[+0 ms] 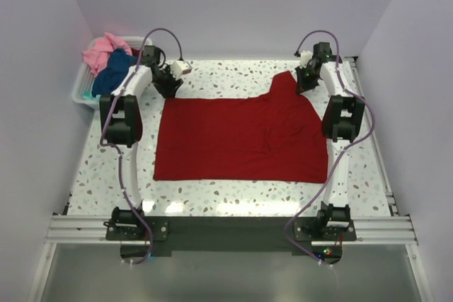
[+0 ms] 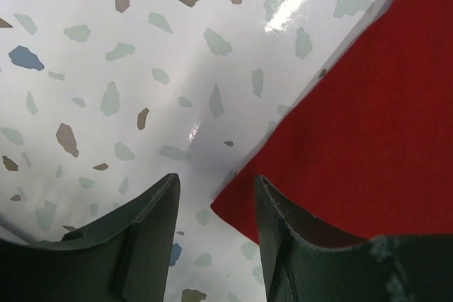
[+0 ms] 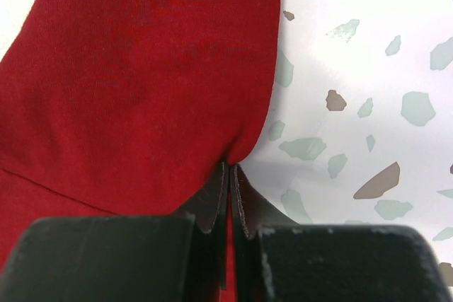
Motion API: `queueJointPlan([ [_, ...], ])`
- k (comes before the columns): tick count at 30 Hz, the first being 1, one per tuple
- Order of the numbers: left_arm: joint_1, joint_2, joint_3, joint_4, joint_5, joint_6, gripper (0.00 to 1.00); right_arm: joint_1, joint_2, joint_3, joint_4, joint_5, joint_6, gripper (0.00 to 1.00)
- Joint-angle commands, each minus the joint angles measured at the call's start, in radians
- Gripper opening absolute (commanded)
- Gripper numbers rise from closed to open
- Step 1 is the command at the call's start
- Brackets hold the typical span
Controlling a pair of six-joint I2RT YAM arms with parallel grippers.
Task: Fold and stack the t-shirts
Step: Fold the tshirt
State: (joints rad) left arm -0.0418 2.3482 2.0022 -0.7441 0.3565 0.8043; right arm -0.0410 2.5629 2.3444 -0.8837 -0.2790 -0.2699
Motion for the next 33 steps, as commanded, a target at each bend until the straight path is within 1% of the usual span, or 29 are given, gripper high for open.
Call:
queueJointPlan([
  [1,0.032,0.006,0.003,0.037,0.036,0.016,0.51,0.007,-0.029,-0.007,-0.032,0.004,0.006,0.0],
  [17,0.042,0.077,0.004,0.006,0.09,0.01,0.51,0.007,-0.012,0.006,-0.029,0.026,0.003,0.0],
  [20,0.042,0.091,0.004,-0.014,0.098,0.007,0.46,0.006,-0.009,0.018,-0.032,0.029,0.001,0.0],
  [23,0.042,0.108,0.018,-0.057,0.117,0.01,0.38,0.006,-0.01,0.02,-0.029,0.021,0.004,0.0],
  [24,0.042,0.109,0.021,-0.063,0.121,0.007,0.31,0.006,-0.013,0.02,-0.028,0.018,0.005,0.0],
  [26,0.042,0.111,0.021,-0.067,0.122,0.003,0.25,0.007,-0.02,0.02,-0.023,0.009,0.009,0.0],
  [27,0.042,0.109,0.021,-0.067,0.119,-0.005,0.2,0.006,-0.023,0.02,-0.017,0.001,0.011,0.0],
  [29,0.042,0.108,0.027,-0.063,0.11,-0.013,0.16,0.007,-0.029,0.024,-0.011,0.0,0.014,0.0],
  [31,0.042,0.1,0.041,-0.057,0.104,-0.024,0.1,0.007,-0.03,0.044,-0.011,0.003,0.017,0.0],
  [32,0.065,0.094,0.043,-0.052,0.107,-0.027,0.04,0.007,-0.03,0.05,-0.014,0.004,0.02,0.0],
  [33,0.068,0.086,0.038,-0.046,0.116,-0.033,0.01,0.007,-0.035,0.056,-0.014,0.003,0.021,0.0],
])
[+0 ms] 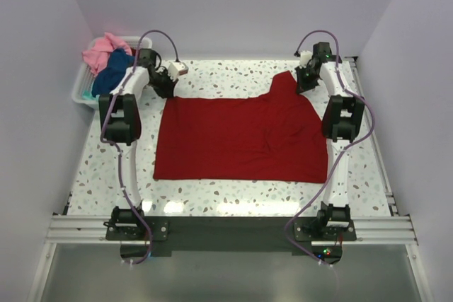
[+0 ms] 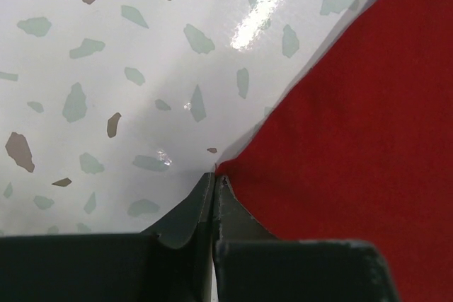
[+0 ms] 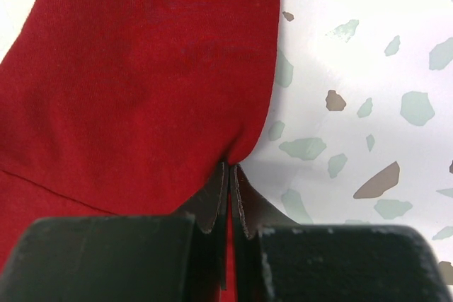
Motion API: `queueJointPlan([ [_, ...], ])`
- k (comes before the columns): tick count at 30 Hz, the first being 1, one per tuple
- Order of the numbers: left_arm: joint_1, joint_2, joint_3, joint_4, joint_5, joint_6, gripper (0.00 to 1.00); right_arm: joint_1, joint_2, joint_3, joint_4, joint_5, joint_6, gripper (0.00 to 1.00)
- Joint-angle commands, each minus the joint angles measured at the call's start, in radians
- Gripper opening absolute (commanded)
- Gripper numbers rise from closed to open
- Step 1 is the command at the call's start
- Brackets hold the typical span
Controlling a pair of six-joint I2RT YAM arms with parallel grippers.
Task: Fold and stack the t-shirts
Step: Fold the tshirt
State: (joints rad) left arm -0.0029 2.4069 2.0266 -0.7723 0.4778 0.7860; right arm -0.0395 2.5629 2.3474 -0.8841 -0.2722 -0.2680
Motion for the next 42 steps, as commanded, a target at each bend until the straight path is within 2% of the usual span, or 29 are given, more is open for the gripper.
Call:
queueJointPlan([
  [1,0.03,0.009,0.009,0.001,-0.001,-0.017,0.0,0.004,-0.047,0.05,-0.012,-0.004,0.021,0.0],
  [13,0.049,-0.184,-0.17,0.171,0.079,-0.033,0.0,0.003,-0.162,-0.019,-0.01,-0.028,0.019,0.0],
  [22,0.053,-0.221,-0.212,0.179,0.087,0.001,0.0,0.004,-0.194,-0.027,-0.029,-0.024,0.006,0.0],
  [30,0.086,-0.311,-0.316,0.229,0.113,0.028,0.0,-0.014,-0.242,-0.054,-0.073,-0.019,-0.031,0.0],
  [42,0.098,-0.46,-0.515,0.31,0.133,0.104,0.0,-0.054,-0.421,-0.26,-0.078,-0.078,-0.059,0.0],
])
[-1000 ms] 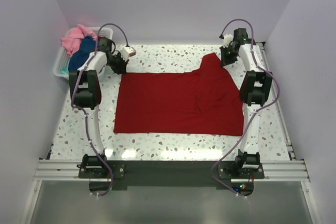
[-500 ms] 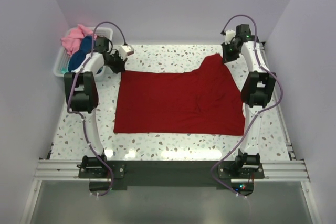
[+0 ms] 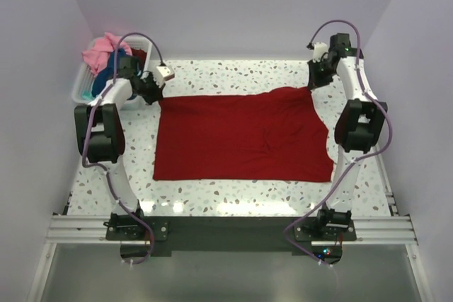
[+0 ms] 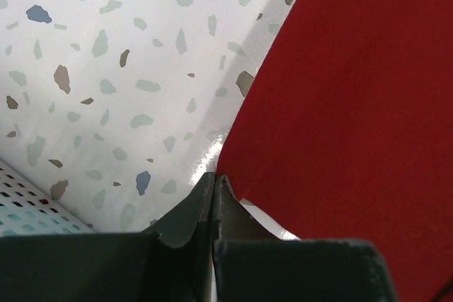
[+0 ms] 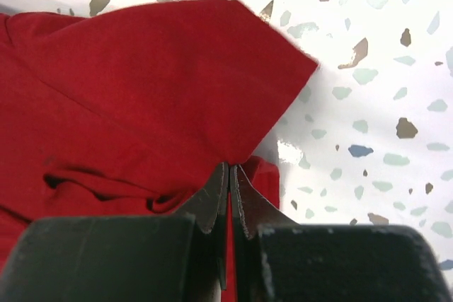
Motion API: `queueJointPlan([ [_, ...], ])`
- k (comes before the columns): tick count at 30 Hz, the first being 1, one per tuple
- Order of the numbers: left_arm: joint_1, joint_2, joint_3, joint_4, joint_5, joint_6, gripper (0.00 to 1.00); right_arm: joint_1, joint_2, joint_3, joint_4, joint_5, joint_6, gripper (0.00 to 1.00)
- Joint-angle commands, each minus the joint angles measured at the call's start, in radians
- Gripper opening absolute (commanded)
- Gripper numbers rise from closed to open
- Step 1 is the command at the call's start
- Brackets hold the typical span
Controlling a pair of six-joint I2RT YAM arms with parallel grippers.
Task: Fold and stack the t-shirts
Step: Fold the tshirt
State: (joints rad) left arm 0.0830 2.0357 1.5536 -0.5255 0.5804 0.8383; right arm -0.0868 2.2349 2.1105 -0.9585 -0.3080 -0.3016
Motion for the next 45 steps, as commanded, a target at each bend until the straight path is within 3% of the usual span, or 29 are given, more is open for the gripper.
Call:
queueJointPlan([
  [1,0.012,-0.101,-0.056,0.068,0.032,0.056,0.0,-0.008,-0.104,-0.041,-0.005,-0.043,-0.03,0.0],
  [27,0.051,-0.365,-0.365,0.044,0.035,0.289,0.0,-0.048,-0.521,-0.503,-0.032,-0.086,-0.096,0.0],
  [45,0.043,-0.373,-0.524,0.059,-0.044,0.403,0.0,-0.048,-0.529,-0.77,0.07,0.003,-0.116,0.0],
])
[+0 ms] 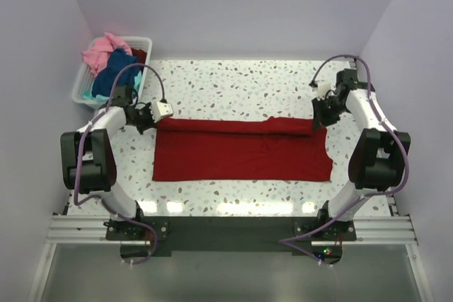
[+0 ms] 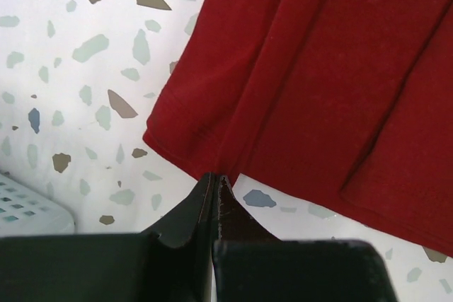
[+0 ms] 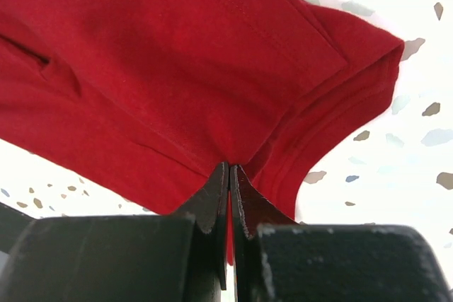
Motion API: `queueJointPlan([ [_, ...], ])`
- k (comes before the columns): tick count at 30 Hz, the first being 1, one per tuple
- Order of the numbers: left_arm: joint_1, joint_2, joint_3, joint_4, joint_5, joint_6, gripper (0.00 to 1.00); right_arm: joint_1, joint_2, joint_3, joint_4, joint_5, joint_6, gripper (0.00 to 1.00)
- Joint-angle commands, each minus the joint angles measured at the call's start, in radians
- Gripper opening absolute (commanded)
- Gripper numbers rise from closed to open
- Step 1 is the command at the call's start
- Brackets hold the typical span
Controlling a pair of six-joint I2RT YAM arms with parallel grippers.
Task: Fold and stack the t-shirts
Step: Fold the tshirt
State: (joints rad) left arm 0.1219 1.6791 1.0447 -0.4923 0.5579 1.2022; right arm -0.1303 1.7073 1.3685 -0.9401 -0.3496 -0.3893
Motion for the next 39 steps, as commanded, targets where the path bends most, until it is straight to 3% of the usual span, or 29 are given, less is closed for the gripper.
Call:
queueJointPlan([
  [1,0.001,-0.016,-0.026,0.027,-0.024,0.037,0.0,-0.005,0.006,-0.031,0.055,0.049,-0.034,0.0],
  [19,-0.031,-0.024,-0.069,0.055,-0.084,0.013,0.0,0.0,0.126,0.003,0.021,0.103,-0.08,0.0],
  [29,-0.028,-0.065,-0.002,-0.046,-0.072,0.028,0.0,0.0,0.111,0.155,-0.081,0.095,-0.098,0.0],
  [39,-0.034,-0.101,-0.041,-0.106,-0.061,0.03,0.0,0.0,0.097,0.086,-0.048,0.127,-0.132,0.0],
])
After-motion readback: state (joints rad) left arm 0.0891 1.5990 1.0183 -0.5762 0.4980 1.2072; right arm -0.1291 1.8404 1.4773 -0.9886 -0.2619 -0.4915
